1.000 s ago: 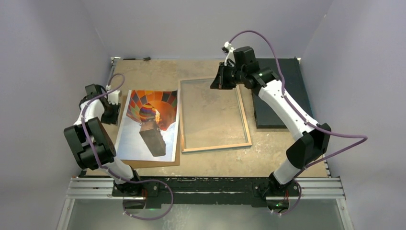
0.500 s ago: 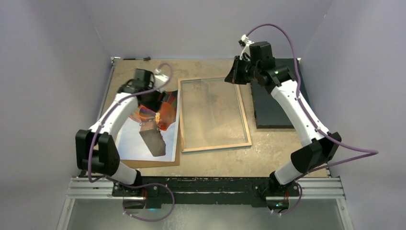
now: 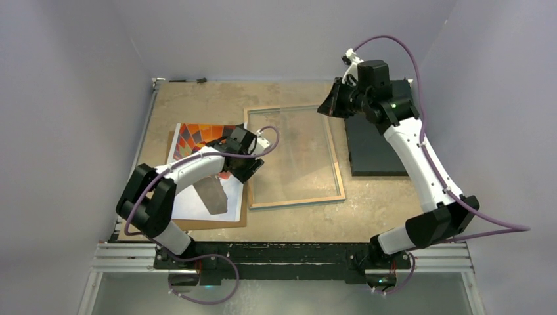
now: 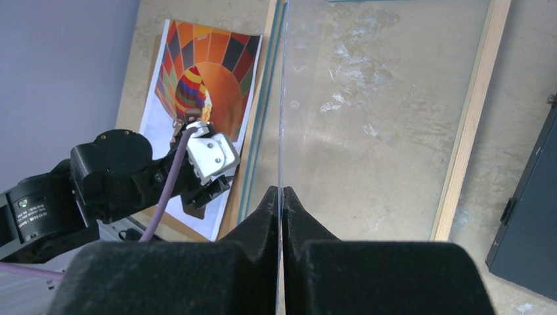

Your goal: Put the photo into the frame

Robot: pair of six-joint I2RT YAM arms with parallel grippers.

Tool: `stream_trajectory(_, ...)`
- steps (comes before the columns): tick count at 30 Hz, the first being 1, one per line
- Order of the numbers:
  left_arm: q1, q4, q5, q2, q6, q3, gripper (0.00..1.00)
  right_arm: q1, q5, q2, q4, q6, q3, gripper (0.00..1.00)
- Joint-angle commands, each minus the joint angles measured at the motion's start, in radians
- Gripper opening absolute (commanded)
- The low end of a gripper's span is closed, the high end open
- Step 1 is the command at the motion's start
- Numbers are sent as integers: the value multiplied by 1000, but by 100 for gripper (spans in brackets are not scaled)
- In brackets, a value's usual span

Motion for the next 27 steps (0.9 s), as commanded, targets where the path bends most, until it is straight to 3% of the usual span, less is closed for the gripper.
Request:
stream_trajectory(1, -29, 121, -77, -1, 43, -58, 59, -9, -41, -22, 34, 18, -12, 0)
stream_trajectory(10, -37, 249, -173, 22, 97, -173, 59, -28, -73, -7, 39, 25, -4, 0)
stream_trajectory(18, -26, 271, -275, 34, 163, -231, 59, -30, -116, 4, 78, 41, -43, 0)
stream_trajectory(27, 34, 202, -239, -51, 198, -266, 59, -30, -147, 1, 125, 51, -103, 0)
